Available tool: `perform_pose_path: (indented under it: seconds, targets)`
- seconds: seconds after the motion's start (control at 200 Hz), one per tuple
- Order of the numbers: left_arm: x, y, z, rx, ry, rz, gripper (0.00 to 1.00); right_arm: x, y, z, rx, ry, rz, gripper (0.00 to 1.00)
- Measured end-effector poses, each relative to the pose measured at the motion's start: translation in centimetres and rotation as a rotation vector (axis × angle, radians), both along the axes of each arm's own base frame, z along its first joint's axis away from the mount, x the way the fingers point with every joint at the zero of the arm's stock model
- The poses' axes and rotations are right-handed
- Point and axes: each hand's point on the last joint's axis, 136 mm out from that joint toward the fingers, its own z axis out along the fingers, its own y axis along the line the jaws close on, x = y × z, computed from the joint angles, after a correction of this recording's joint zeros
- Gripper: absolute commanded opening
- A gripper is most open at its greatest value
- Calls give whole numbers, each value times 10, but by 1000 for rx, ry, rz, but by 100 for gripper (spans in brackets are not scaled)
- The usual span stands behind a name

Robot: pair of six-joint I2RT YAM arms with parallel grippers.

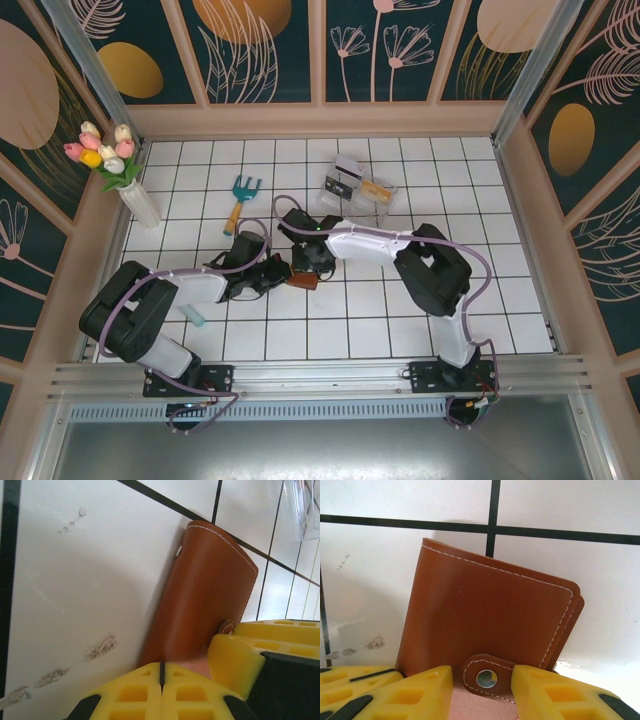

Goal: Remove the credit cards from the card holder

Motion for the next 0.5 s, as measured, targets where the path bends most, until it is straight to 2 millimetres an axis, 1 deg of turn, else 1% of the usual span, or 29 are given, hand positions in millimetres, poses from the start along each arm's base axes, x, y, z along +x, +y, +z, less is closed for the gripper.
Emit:
perform_pose_path:
  seconds: [0.105,0.185,0.425,0.5]
  targets:
    - [0,0,0,-5,-5,3,0,0,0,-2,-38,-20,-5,40]
    - [0,0,-1,-5,-8,3,0,0,-1,-3,-55,-32,-9,37]
    - [0,0,0,-7,-12,4,0,1,-2,-1,-64,-50,-27,23]
    - [0,0,0,-7,-12,4,0,3,-4,-1,-60,-56,-33,17]
